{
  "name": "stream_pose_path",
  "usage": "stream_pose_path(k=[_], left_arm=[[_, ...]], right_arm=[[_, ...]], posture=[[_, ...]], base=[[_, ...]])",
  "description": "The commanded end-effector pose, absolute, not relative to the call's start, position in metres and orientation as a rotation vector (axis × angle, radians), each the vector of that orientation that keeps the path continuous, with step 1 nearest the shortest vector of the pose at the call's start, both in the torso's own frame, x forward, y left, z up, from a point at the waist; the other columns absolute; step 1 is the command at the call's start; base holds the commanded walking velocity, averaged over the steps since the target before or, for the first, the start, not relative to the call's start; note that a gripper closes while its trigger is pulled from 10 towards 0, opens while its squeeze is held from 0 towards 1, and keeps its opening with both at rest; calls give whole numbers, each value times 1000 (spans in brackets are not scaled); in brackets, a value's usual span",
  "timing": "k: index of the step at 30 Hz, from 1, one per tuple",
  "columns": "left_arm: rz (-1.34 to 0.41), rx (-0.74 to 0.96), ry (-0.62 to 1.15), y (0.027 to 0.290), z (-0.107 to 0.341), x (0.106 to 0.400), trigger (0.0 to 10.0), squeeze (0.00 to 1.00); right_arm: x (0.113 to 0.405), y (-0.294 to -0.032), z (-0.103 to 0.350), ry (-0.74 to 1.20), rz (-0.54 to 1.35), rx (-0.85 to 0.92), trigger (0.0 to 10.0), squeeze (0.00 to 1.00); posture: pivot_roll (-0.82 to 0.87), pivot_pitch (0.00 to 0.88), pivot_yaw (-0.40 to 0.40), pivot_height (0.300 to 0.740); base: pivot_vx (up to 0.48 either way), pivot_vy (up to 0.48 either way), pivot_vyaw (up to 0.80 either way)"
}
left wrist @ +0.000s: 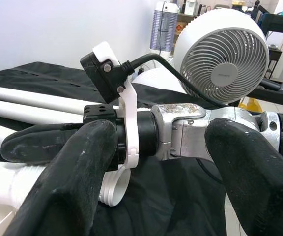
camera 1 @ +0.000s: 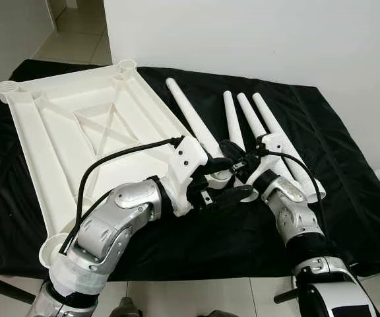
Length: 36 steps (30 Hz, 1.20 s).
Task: Building children table
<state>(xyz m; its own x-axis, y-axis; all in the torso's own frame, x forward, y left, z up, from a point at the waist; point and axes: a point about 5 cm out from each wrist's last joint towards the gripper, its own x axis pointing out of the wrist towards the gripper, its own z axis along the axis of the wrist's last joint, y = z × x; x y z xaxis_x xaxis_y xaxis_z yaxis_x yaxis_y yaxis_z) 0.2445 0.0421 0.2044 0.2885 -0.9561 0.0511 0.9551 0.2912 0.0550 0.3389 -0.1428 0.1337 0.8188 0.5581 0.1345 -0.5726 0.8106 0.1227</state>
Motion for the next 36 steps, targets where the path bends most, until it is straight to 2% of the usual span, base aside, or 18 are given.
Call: stream_pose_path(k=[1, 2, 15, 17, 18, 20, 21, 22, 23, 29, 30, 36], left_arm=[[-1256, 17, -86, 43, 205, 246, 10000, 0], [-1256, 15, -87, 42, 205, 246, 10000, 0], [-1262, 20, -90, 43, 206, 247, 10000, 0], [-1261, 21, -91, 43, 206, 247, 10000, 0], [-1258, 24, -92, 43, 206, 248, 10000, 0], [-1258, 24, -94, 43, 207, 248, 10000, 0], [-1257, 23, -94, 43, 207, 248, 10000, 0], [-1257, 23, -94, 43, 207, 248, 10000, 0], [-1259, 22, -94, 43, 207, 248, 10000, 0], [-1262, 22, -94, 43, 207, 248, 10000, 0], [-1266, 22, -94, 42, 207, 248, 10000, 0], [-1272, 21, -92, 42, 206, 247, 10000, 0]], right_arm=[[336, -147, 122, -43, 580, 176, 10000, 427], [337, -148, 123, -49, 578, 183, 10000, 1000], [343, -143, 127, -85, 528, 202, 10000, 1000], [343, -139, 128, -99, 495, 210, 10000, 1000], [344, -139, 128, -108, 398, 215, 10000, 1000], [344, -138, 131, -139, 342, 221, 10000, 1000], [342, -136, 133, -154, 311, 248, 10000, 776], [342, -136, 133, -154, 311, 248, 10000, 776], [339, -131, 137, -179, 299, 269, 10000, 0], [339, -129, 141, -193, 292, 291, 10000, 0], [338, -125, 146, -210, 314, 332, 10000, 1000], [339, -117, 161, -252, 288, 457, 10000, 1000]], posture=[[88, 16, -85, 740], [87, 16, -82, 740], [91, 15, -78, 740], [94, 16, -79, 740], [96, 15, -79, 740], [95, 15, -78, 740], [93, 14, -76, 740], [93, 14, -76, 740], [87, 15, -72, 740], [82, 15, -68, 740], [80, 16, -67, 740], [84, 16, -69, 740]], base=[[0, 0, 0], [0, 0, 0], [0, 0, 0], [0, 0, 0], [0, 0, 0], [0, 0, 0], [0, 0, 0], [0, 0, 0], [0, 0, 0], [0, 0, 0], [0, 0, 0], [0, 0, 0]])
